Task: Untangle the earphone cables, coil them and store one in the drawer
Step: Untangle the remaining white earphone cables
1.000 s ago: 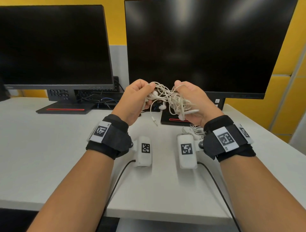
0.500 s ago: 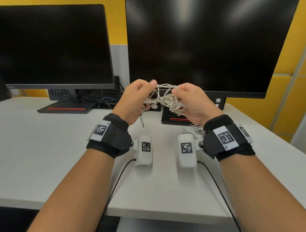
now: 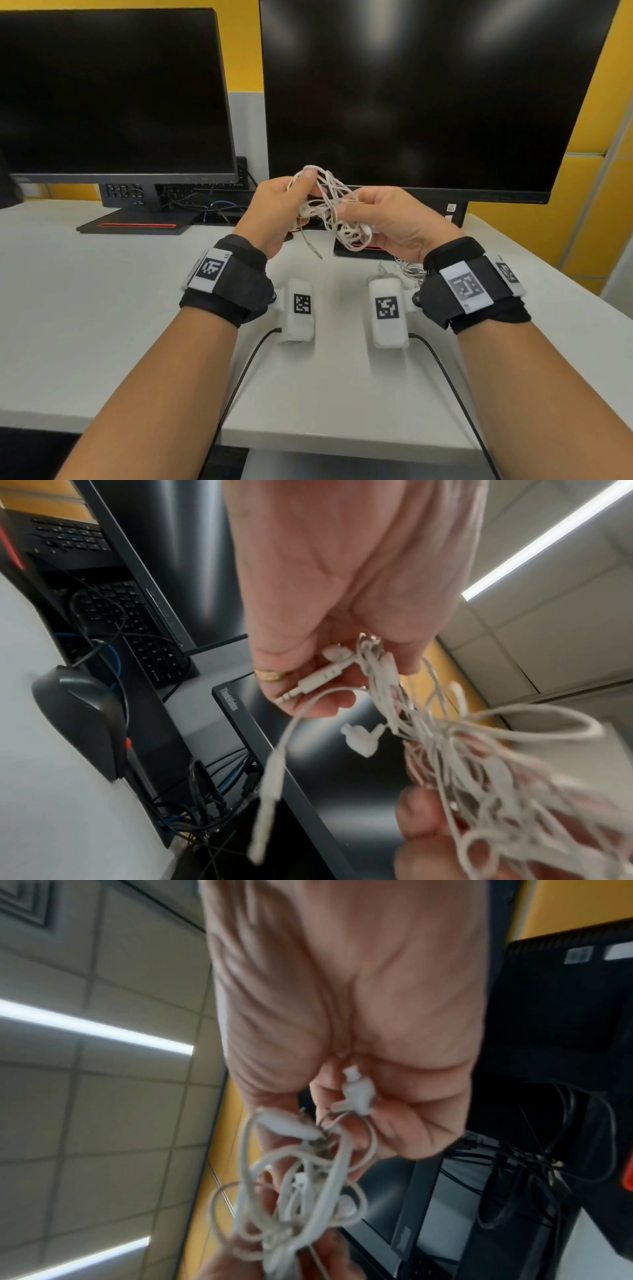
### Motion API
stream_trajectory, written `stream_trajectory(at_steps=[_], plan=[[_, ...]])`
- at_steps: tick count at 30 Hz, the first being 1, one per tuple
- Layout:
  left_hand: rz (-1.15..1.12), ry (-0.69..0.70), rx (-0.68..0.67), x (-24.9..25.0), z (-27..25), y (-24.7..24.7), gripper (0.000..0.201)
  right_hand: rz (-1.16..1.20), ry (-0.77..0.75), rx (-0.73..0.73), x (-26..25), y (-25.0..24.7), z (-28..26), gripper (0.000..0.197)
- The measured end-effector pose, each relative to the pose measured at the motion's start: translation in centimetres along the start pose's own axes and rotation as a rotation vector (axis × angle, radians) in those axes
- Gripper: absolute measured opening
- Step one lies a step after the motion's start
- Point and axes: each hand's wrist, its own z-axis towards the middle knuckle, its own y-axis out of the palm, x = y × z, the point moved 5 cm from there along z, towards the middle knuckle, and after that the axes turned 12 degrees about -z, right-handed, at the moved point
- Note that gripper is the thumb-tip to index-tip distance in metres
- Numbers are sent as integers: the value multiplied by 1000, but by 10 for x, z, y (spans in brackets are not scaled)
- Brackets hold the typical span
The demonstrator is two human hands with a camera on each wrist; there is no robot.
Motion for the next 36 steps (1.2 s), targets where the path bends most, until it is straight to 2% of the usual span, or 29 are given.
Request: stream_trajectory(at_steps=[2, 5, 7, 11, 14, 17, 21, 23, 28, 33, 36], plan=[[13, 12, 36, 1, 1, -1, 36, -40, 41, 22, 2, 0, 1, 15], [-45, 23, 35, 1, 0, -1, 25, -78, 90, 134, 5, -6, 3, 13], [-76, 30, 10, 2, -1, 0, 18, -41, 86, 204, 5, -9, 6, 12], [80, 15, -25, 1, -2, 3, 15, 127, 68, 296, 4, -15, 6, 12], [183, 38, 62, 0, 1, -1, 9, 192, 97, 312, 3, -18, 4, 12], [146, 54, 138, 0, 4, -9, 11, 138, 114, 311, 4, -16, 5, 12], [-103, -27, -20, 1, -1, 2, 2, 128, 79, 333, 4, -16, 6, 13], [-117, -14, -99, 5, -4, 7, 2, 155, 56, 349, 3, -19, 5, 11], [109, -49, -194, -1, -7, 12, 9, 161, -15, 336, -1, -16, 3, 8], [205, -3, -127, 1, -6, 11, 7, 191, -36, 303, -4, -14, 2, 12], [215, -10, -153, 2, -7, 11, 8, 247, -55, 290, -6, -13, 0, 12]])
